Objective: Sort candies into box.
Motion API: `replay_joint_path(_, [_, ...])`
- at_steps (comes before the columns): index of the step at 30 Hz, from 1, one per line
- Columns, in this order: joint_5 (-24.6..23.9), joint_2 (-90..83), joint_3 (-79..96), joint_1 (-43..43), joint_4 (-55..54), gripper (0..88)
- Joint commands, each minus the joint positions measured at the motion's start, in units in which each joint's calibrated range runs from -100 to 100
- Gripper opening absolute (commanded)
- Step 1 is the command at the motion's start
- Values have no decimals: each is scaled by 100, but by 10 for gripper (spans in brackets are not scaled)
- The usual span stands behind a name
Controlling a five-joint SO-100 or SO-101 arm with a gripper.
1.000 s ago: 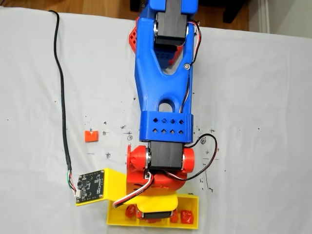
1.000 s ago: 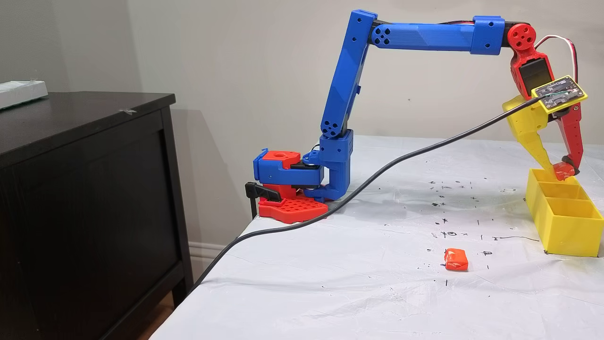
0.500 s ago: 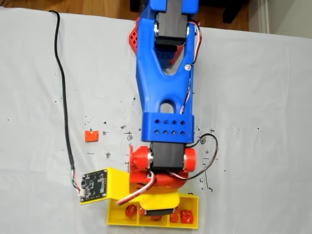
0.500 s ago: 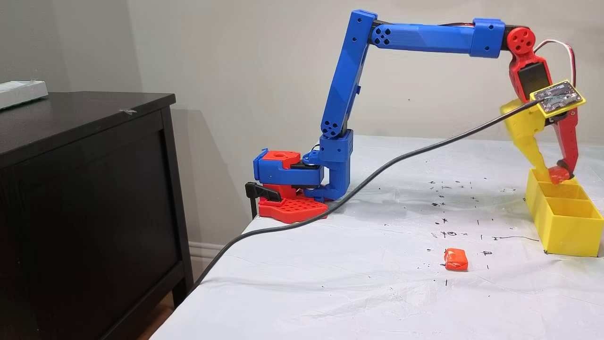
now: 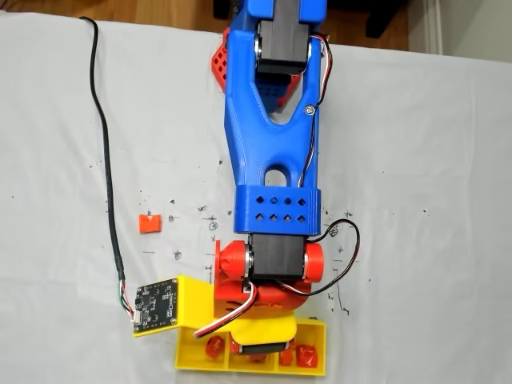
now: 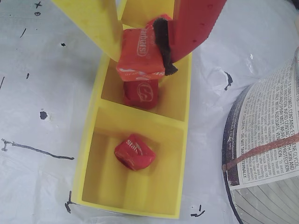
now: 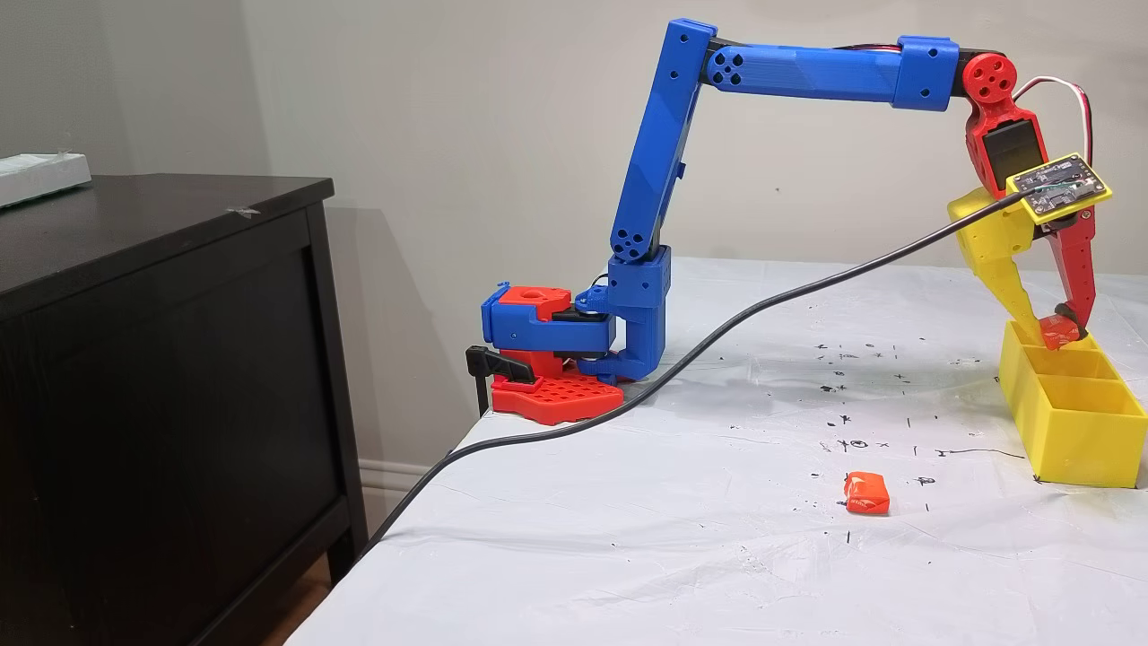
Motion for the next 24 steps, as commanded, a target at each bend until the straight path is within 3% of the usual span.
replay_joint_path(1, [54, -209, -137, -36, -24, 1])
replay_joint_path(9, [54, -107, -228, -36, -32, 29])
replay_joint_path(11, [49, -99, -247, -36, -24, 187])
replay_joint_path(24, [29, -124, -265, -26, 0, 231])
